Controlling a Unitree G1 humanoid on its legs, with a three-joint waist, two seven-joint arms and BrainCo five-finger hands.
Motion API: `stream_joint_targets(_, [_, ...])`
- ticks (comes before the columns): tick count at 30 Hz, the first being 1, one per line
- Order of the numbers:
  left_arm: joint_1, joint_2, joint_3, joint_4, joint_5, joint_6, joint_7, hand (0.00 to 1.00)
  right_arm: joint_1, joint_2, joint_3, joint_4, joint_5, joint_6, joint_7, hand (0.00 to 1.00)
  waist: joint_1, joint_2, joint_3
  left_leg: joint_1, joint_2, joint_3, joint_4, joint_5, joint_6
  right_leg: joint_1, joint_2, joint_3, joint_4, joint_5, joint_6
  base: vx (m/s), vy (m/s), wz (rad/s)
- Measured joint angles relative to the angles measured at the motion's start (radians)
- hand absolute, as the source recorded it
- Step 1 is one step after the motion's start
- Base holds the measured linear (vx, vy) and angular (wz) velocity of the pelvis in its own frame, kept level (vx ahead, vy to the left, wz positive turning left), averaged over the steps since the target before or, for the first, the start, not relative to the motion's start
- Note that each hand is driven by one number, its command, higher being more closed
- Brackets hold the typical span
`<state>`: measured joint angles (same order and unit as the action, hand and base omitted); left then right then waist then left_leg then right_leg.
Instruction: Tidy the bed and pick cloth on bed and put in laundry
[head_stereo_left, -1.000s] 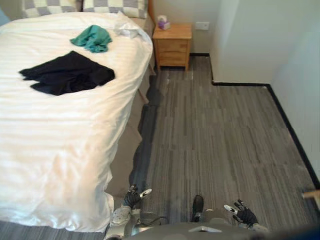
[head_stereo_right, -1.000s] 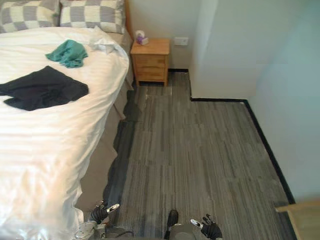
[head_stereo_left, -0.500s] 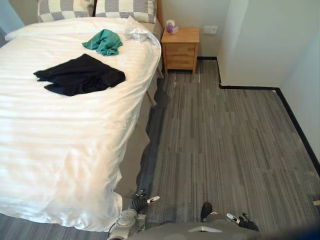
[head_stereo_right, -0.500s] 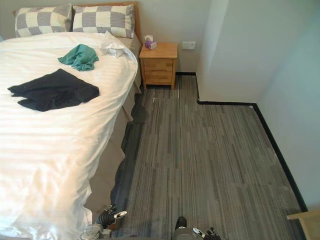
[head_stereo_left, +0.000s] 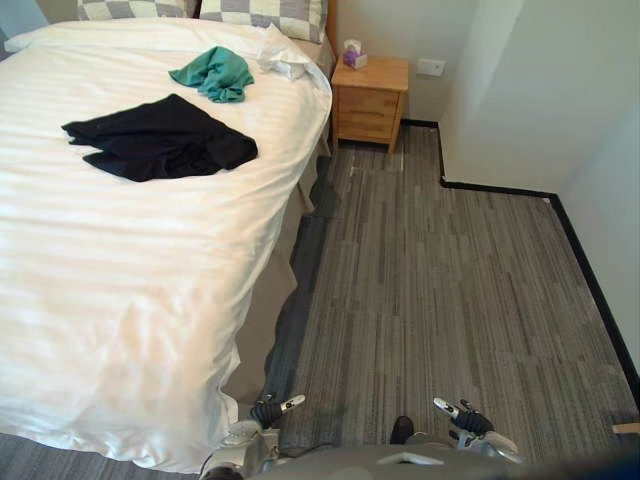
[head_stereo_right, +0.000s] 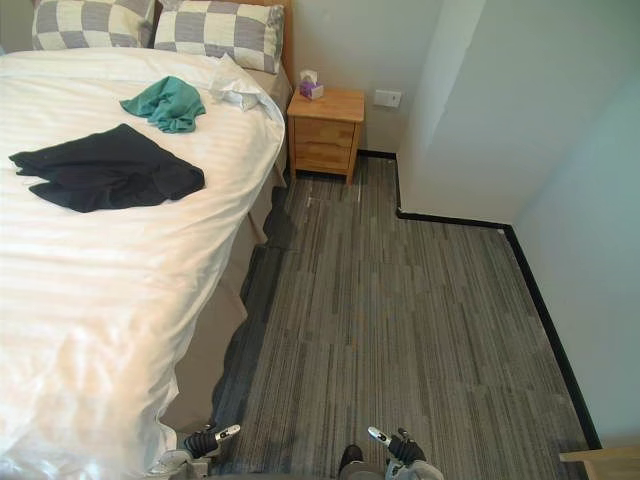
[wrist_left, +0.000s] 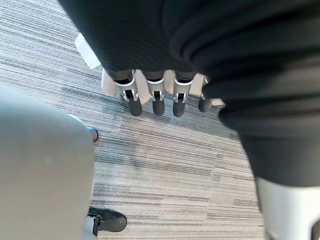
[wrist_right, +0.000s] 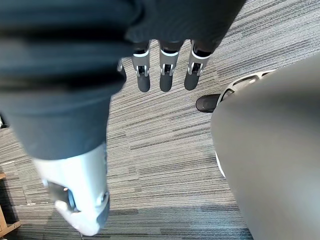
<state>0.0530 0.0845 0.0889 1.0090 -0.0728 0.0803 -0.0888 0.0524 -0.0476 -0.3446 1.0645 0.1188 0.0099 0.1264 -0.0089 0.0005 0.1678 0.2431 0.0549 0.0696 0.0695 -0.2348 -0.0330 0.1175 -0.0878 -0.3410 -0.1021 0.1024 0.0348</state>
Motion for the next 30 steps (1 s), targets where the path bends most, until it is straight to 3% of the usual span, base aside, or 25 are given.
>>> stream_joint_targets(3, [0.000, 0.001, 0.012, 0.018, -0.073, -0.004, -0.030, 0.00, 0.012, 0.003, -0.010, 0.001, 0.023, -0.032, 0.019, 0.00, -0.001, 0.000, 0.000, -0.002, 0.008, 0.004, -0.004, 0.000, 0.000, -0.005, 0.002, 0.003, 0.000, 0.000, 0.000, 0.00, 0.000, -0.03])
stream_joint_targets(7, [0.014, -0.002, 0.051, 0.035, -0.173, -0.034, -0.103, 0.00, 0.043, 0.012, -0.036, 0.001, 0.066, -0.115, 0.050, 0.00, -0.002, 0.000, 0.000, 0.000, 0.020, 0.026, -0.014, -0.003, -0.006, -0.012, 0.013, 0.014, 0.006, -0.009, 0.001, 0.01, -0.002, -0.08])
stream_joint_targets(9, [0.026, -0.008, 0.067, 0.036, -0.226, -0.055, -0.129, 0.00, 0.061, 0.012, -0.038, 0.001, 0.085, -0.150, 0.065, 0.00, -0.003, 0.000, 0.000, 0.000, 0.032, 0.040, -0.003, -0.016, -0.027, -0.012, 0.024, 0.022, 0.007, -0.023, -0.002, 0.05, -0.016, -0.15])
stream_joint_targets(12, [0.051, -0.016, 0.092, 0.036, -0.309, -0.093, -0.150, 0.00, 0.084, 0.013, -0.024, 0.002, 0.094, -0.185, 0.069, 0.00, -0.004, 0.006, 0.003, -0.027, 0.067, 0.083, 0.094, -0.043, -0.072, -0.033, 0.031, 0.030, 0.087, -0.105, -0.010, 0.07, -0.028, -0.06])
stream_joint_targets(14, [0.053, -0.015, 0.130, 0.026, -0.309, -0.120, -0.150, 0.00, 0.104, 0.013, 0.016, 0.001, 0.094, -0.185, 0.072, 0.00, 0.003, -0.018, -0.006, -0.177, 0.092, 0.122, 0.416, -0.029, -0.089, -0.062, 0.018, 0.049, 0.154, -0.151, -0.021, 0.11, -0.088, -0.19])
stream_joint_targets(15, [0.053, -0.020, 0.147, 0.026, -0.309, -0.129, -0.150, 0.00, 0.107, 0.010, 0.021, -0.001, 0.095, -0.185, 0.073, 0.00, 0.001, -0.014, -0.005, -0.216, 0.108, 0.125, 0.507, -0.014, -0.089, -0.061, 0.018, 0.056, 0.165, -0.160, -0.025, 0.13, -0.087, -0.35])
stream_joint_targets(16, [0.048, -0.037, 0.181, 0.013, -0.308, -0.148, -0.150, 0.00, 0.111, 0.004, 0.036, -0.021, 0.096, -0.186, 0.073, 0.00, 0.000, 0.004, 0.004, -0.284, 0.142, 0.124, 0.670, 0.043, -0.085, -0.050, 0.026, 0.073, 0.179, -0.179, -0.042, 0.11, -0.017, -0.46])
stream_joint_targets(17, [0.053, -0.045, 0.196, 0.003, -0.308, -0.158, -0.151, 0.00, 0.114, 0.000, 0.047, -0.042, 0.096, -0.185, 0.073, 0.00, 0.005, 0.005, 0.009, -0.331, 0.157, 0.112, 0.795, 0.131, -0.083, -0.030, 0.029, 0.097, 0.185, -0.195, -0.052, 0.16, -0.013, -0.53])
stream_joint_targets(18, [0.054, -0.044, 0.197, 0.000, -0.307, -0.162, -0.151, 0.00, 0.112, -0.003, 0.050, -0.054, 0.095, -0.186, 0.073, 0.00, 0.007, 0.009, 0.010, -0.350, 0.158, 0.107, 0.843, 0.138, -0.080, -0.026, 0.028, 0.111, 0.190, -0.203, -0.055, 0.15, -0.020, -0.58])
stream_joint_targets(19, [0.054, -0.056, 0.196, -0.008, -0.304, -0.167, -0.151, 0.00, 0.113, -0.006, 0.047, -0.071, 0.096, -0.186, 0.073, 0.00, 0.006, 0.026, 0.015, -0.376, 0.157, 0.109, 0.880, 0.048, -0.069, -0.016, 0.025, 0.134, 0.199, -0.218, -0.060, 0.20, -0.010, -0.45])
stream_joint_targets(21, [0.050, -0.069, 0.192, -0.012, -0.298, -0.184, -0.152, 0.00, 0.111, -0.005, 0.037, -0.074, 0.095, -0.186, 0.074, 0.00, 0.003, 0.026, 0.018, -0.410, 0.128, 0.121, 0.816, -0.035, -0.061, 0.000, 0.000, 0.152, 0.208, -0.233, -0.052, 0.24, 0.044, -0.49])
stream_joint_targets(22, [0.052, -0.068, 0.188, -0.014, -0.298, -0.186, -0.156, 0.00, 0.112, -0.002, 0.036, -0.075, 0.094, -0.186, 0.077, 0.00, 0.013, 0.022, 0.020, -0.409, 0.105, 0.141, 0.692, -0.045, -0.056, 0.004, -0.021, 0.172, 0.224, -0.243, -0.034, 0.21, 0.094, -0.49])
stream_joint_targets(23, [0.053, -0.068, 0.188, -0.014, -0.298, -0.187, -0.156, 0.00, 0.113, -0.002, 0.035, -0.077, 0.094, -0.187, 0.080, 0.00, 0.014, 0.022, 0.020, -0.409, 0.097, 0.147, 0.623, -0.044, -0.055, 0.007, -0.026, 0.180, 0.229, -0.251, -0.026, 0.22, 0.141, -0.49])
stream_joint_targets(24, [0.061, -0.073, 0.187, -0.014, -0.296, -0.194, -0.156, 0.00, 0.120, -0.001, 0.034, -0.086, 0.092, -0.189, 0.087, 0.00, 0.014, 0.026, 0.020, -0.401, 0.080, 0.150, 0.422, -0.016, -0.047, 0.013, -0.036, 0.196, 0.241, -0.284, -0.007, 0.22, 0.194, -0.28])
stream_joint_targets(25, [0.067, -0.077, 0.187, -0.015, -0.297, -0.198, -0.155, 0.00, 0.126, -0.001, 0.034, -0.093, 0.092, -0.193, 0.091, 0.00, 0.014, 0.031, 0.017, -0.395, 0.079, 0.148, 0.338, 0.005, -0.046, 0.016, -0.036, 0.202, 0.249, -0.298, 0.004, 0.24, 0.211, -0.32])
stream_joint_targets(26, [0.071, -0.085, 0.190, -0.019, -0.302, -0.204, -0.154, 0.00, 0.143, 0.005, 0.034, -0.099, 0.088, -0.197, 0.097, 0.00, 0.022, 0.026, 0.014, -0.370, 0.065, 0.169, 0.294, 0.067, 0.003, 0.032, -0.048, 0.226, 0.256, -0.321, 0.025, 0.23, 0.197, -0.25])
stream_joint_targets(27, [0.073, -0.079, 0.188, -0.025, -0.299, -0.205, -0.153, 0.00, 0.143, 0.008, 0.035, -0.101, 0.079, -0.198, 0.099, 0.00, 0.027, 0.025, 0.008, -0.357, 0.052, 0.184, 0.279, 0.057, 0.002, 0.035, -0.060, 0.234, 0.251, -0.322, 0.032, 0.36, 0.178, -0.33])
stream_joint_targets(28, [0.086, -0.067, 0.186, -0.045, -0.297, -0.216, -0.153, 0.00, 0.150, 0.030, 0.038, -0.107, 0.050, -0.204, 0.112, 0.00, 0.028, -0.003, -0.006, -0.350, 0.030, 0.211, 0.271, 0.032, 0.014, 0.038, -0.082, 0.241, 0.254, -0.318, 0.034, 0.42, 0.206, -0.34])
stream_joint_targets(30, [0.091, -0.060, 0.186, -0.044, -0.296, -0.221, -0.151, 0.00, 0.147, 0.044, 0.037, -0.107, 0.027, -0.209, 0.117, 0.00, 0.029, -0.017, -0.013, -0.347, 0.020, 0.231, 0.289, 0.009, 0.026, 0.047, -0.097, 0.244, 0.235, -0.309, 0.045, 0.37, 0.168, -0.27])
